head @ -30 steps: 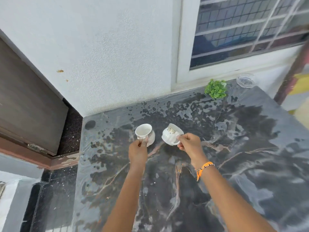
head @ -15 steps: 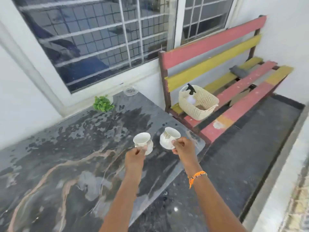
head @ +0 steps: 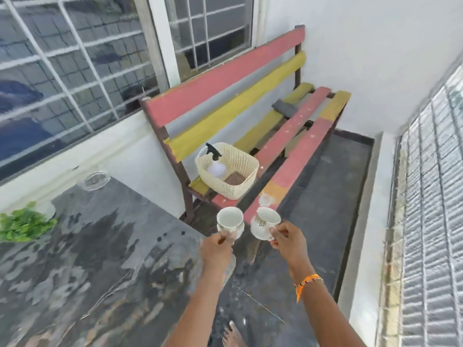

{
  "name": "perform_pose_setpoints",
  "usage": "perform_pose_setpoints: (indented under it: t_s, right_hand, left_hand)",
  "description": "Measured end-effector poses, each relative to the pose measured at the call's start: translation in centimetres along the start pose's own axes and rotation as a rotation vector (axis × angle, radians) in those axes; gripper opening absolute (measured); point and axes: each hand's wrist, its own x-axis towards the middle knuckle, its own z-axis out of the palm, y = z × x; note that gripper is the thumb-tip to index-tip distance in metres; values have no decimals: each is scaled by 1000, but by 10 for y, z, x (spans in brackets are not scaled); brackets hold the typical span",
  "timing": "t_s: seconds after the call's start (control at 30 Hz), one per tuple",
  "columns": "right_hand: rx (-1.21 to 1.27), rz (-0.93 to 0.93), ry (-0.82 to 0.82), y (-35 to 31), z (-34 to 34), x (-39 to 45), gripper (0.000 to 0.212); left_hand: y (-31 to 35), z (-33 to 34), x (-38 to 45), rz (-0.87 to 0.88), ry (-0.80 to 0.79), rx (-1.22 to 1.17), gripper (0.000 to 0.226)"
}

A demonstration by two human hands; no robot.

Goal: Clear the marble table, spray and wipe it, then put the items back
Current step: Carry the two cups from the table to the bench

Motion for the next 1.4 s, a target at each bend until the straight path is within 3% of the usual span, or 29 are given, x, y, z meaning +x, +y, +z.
perform_pose_setpoints:
  t_s: [0.17, 0.3, 0.5, 0.67, 0.87, 1.07, 1.27, 1.4]
  right_hand:
    - [-4, 108, 38, 15, -1, 64, 17]
    - [-17, 182, 34, 29, 3, 106, 16]
    - [-119, 228, -68, 57, 12, 179, 27]
    - [-226, 294, -179, 84, 21, 243, 28]
    - [-322, 355, -284, 114, 27, 307, 22]
    - [-397, 294, -366, 130, 34, 337, 26]
    - [-412, 266, -446, 143, 46, 351, 4]
    - [-394, 278, -489, 149, 45, 356, 7]
  left_hand:
    - [6, 43, 58, -69, -68, 61, 25]
    - [5, 67, 97, -144, -83, 127, 13]
    - [-10, 111, 149, -253, -124, 163, 17]
    - [-25, 153, 181, -359, -45, 167, 26]
    - [-47, 207, 205, -463, 114, 139, 22]
    - [-67, 237, 226, -489, 186, 80, 24]
    - [-83, 247, 241, -493, 260, 28, 26]
    - [-88, 248, 246, -478, 271, 33, 30]
